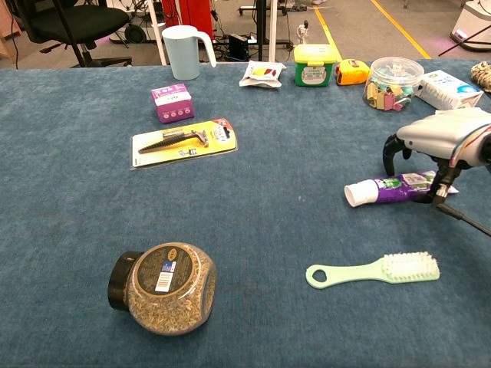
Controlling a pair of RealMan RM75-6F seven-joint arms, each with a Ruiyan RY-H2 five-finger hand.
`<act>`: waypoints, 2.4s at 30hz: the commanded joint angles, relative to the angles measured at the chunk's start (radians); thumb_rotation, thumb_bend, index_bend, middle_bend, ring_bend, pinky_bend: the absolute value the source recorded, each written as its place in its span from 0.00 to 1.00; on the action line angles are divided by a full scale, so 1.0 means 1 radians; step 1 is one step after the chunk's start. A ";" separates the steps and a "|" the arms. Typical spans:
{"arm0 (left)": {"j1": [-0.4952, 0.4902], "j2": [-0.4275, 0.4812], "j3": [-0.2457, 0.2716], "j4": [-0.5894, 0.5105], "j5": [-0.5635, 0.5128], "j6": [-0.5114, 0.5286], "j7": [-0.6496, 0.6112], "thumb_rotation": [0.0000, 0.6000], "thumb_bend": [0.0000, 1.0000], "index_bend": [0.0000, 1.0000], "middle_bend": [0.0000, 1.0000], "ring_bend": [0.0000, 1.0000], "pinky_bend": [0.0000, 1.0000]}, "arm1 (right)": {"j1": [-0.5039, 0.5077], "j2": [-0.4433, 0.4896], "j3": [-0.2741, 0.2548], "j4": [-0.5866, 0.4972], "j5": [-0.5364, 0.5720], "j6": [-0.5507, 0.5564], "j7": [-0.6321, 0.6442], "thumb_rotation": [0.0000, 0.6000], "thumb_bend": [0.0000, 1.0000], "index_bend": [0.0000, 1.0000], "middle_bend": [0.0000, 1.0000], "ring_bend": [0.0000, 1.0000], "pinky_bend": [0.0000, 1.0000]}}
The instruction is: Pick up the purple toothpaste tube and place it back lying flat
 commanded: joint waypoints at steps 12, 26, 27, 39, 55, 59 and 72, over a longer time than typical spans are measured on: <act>0.007 0.000 0.004 0.008 0.003 0.004 -0.014 1.00 0.18 0.09 0.00 0.00 0.00 | 0.018 -0.008 0.017 -0.008 0.042 -0.005 -0.042 1.00 0.30 0.39 0.22 0.29 0.26; 0.014 0.003 0.006 0.013 0.005 0.012 -0.019 1.00 0.18 0.09 0.00 0.00 0.00 | 0.029 -0.036 0.013 0.019 0.079 -0.001 -0.084 1.00 0.32 0.46 0.23 0.30 0.28; 0.015 0.003 0.007 0.013 0.005 0.012 -0.019 1.00 0.18 0.09 0.00 0.00 0.00 | 0.029 -0.037 0.013 0.020 0.080 0.001 -0.086 1.00 0.34 0.48 0.24 0.31 0.29; 0.023 0.009 0.009 0.010 0.008 0.022 -0.021 1.00 0.18 0.09 0.00 0.00 0.00 | -0.010 -0.042 0.028 0.031 0.008 0.030 0.024 1.00 0.45 0.63 0.35 0.37 0.34; 0.026 0.010 0.011 0.000 0.015 0.024 -0.015 1.00 0.18 0.09 0.00 0.00 0.00 | -0.064 -0.067 0.042 0.073 -0.099 0.048 0.155 1.00 0.58 0.64 0.53 0.52 0.49; 0.027 0.010 0.011 -0.001 0.015 0.026 -0.014 1.00 0.18 0.09 0.00 0.00 0.00 | -0.069 -0.073 0.048 0.083 -0.108 0.041 0.171 1.00 0.67 0.65 0.58 0.57 0.54; 0.033 0.017 0.012 -0.002 0.019 0.036 -0.018 1.00 0.18 0.09 0.00 0.00 0.00 | -0.090 -0.095 0.055 0.123 -0.144 0.033 0.221 1.00 0.92 0.68 0.67 0.68 0.63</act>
